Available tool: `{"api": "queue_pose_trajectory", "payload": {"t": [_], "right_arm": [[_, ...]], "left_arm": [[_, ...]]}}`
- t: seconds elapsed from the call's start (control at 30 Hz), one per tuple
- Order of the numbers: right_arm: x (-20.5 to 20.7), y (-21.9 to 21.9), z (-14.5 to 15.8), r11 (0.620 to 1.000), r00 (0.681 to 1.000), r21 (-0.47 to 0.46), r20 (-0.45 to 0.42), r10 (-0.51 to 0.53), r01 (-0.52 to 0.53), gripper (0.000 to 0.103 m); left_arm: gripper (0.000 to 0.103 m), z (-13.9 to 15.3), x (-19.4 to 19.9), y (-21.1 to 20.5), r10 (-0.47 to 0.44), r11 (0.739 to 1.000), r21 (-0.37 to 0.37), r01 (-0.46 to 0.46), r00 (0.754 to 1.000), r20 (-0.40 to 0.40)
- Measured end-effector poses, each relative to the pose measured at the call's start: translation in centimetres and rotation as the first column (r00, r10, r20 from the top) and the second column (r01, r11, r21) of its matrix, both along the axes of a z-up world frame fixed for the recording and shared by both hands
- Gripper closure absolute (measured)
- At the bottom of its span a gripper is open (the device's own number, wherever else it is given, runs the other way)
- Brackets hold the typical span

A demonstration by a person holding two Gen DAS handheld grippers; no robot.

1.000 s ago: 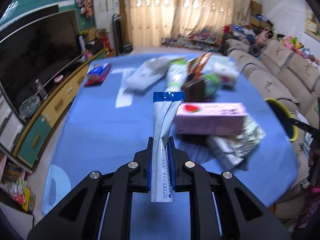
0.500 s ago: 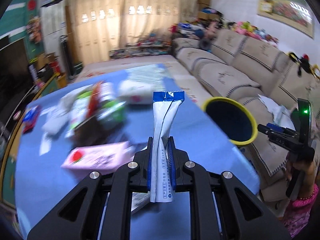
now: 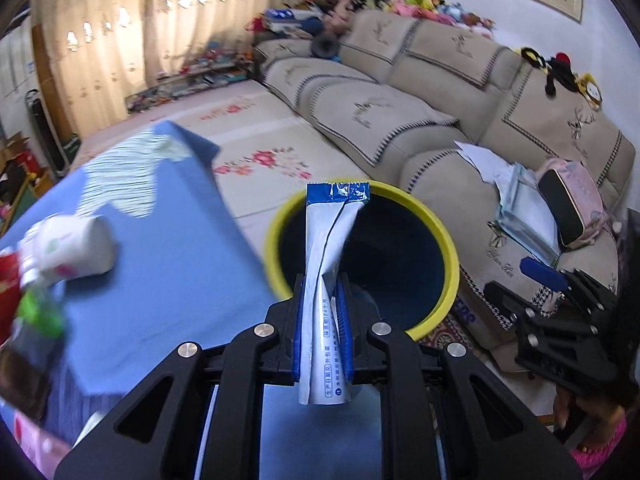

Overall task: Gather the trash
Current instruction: 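Carry the white tube into the bin and open the left gripper, then grasp the pink strawberry milk carton with the right gripper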

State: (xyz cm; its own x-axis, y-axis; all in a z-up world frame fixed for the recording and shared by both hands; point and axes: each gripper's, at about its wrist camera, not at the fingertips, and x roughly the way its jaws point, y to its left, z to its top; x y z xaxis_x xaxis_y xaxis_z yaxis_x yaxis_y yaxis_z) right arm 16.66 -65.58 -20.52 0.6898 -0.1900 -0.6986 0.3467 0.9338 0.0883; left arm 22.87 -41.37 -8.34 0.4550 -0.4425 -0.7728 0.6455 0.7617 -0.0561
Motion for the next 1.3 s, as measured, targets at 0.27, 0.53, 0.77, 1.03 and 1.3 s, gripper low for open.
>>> {"api": "queue_pose_trajectory", "payload": {"t": [0.27,0.53,0.77,1.03,1.3], "right_arm": [[-0.3,-2.3,-1.0,0.999,0.998,0.009,-0.025,-0.053,0.053,0.035],[-0.3,-3.1,-1.5,0.997,0.996,0.008,-0.041,-0.078,0.079,0.035],[-0.6,-2.7,-1.5,0.997,0.997,0.015,-0.04,-0.07,0.07,0.035],[-0.6,-0.4,-0.8,1.0,0.999,0.017,-0.026,-0.024,0.025,0.033],[-0.1,3.6,0.4,0.998,0.998,0.016,0.0,0.061,-0.061,0.032]], "left_arm": [[0.088,-3.1,3.1,-7.0,-0.04,0.998,0.055,0.042,0.998,-0.047],[0.068,-6.0,4.9,-9.3,-0.035,0.996,0.08,0.046,0.991,-0.13],[0.05,-2.4,2.9,-5.3,0.0,1.0,-0.019,-0.002,0.996,-0.094],[0.014,4.9,-2.8,4.0,0.084,0.991,-0.111,-0.073,0.991,0.099],[0.006,7.7,-7.0,17.4,0.302,0.947,-0.166,-0.276,0.939,0.163]]}}
